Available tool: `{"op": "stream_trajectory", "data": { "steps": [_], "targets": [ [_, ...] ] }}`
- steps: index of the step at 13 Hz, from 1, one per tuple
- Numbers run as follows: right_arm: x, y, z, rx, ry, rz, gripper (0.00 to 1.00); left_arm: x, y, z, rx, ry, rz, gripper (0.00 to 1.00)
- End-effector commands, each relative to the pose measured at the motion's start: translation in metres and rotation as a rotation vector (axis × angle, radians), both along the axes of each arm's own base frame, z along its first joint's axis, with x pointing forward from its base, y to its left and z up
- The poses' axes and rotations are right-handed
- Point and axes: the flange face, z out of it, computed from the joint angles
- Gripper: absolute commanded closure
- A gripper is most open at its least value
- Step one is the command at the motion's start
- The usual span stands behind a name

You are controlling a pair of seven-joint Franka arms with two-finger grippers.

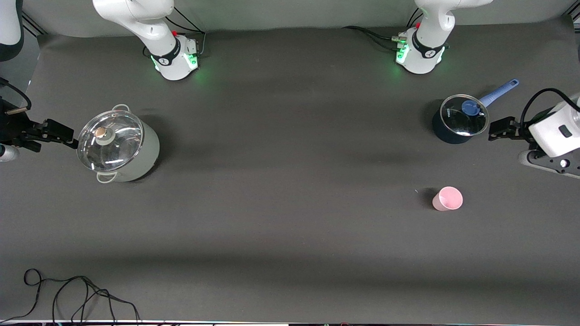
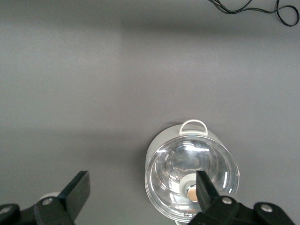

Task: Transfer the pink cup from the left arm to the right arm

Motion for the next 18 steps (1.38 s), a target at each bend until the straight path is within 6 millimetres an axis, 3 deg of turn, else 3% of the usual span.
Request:
{"op": "stream_trajectory", "data": {
  "steps": [1, 3, 6, 8, 12, 18],
  "targets": [
    [0.001, 0.003, 0.005, -0.015, -0.009, -0.017, 0.0, 0.0, 0.029, 0.001, 0.014, -0.001, -0.248, 0.01],
    [0.001, 0.003, 0.005, -0.013, -0.009, -0.017, 0.0, 0.009, 0.052, -0.006, -0.01, -0.017, -0.428, 0.01],
    [0.001, 0.004, 0.005, -0.011, -0.009, -0.016, 0.0, 0.018, 0.07, -0.007, -0.046, -0.064, -0.671, 0.01],
    [0.001, 0.003, 0.005, -0.011, -0.009, -0.018, 0.0, 0.024, 0.072, -0.004, -0.095, -0.12, -0.832, 0.01],
    [0.001, 0.004, 0.004, -0.011, -0.007, -0.016, 0.0, 0.032, 0.103, -0.013, -0.238, -0.249, -0.928, 0.01],
    [0.001, 0.003, 0.005, -0.011, -0.009, -0.018, 0.0, 0.04, 0.183, -0.082, -0.509, -0.431, -1.021, 0.02]
  ]
}}
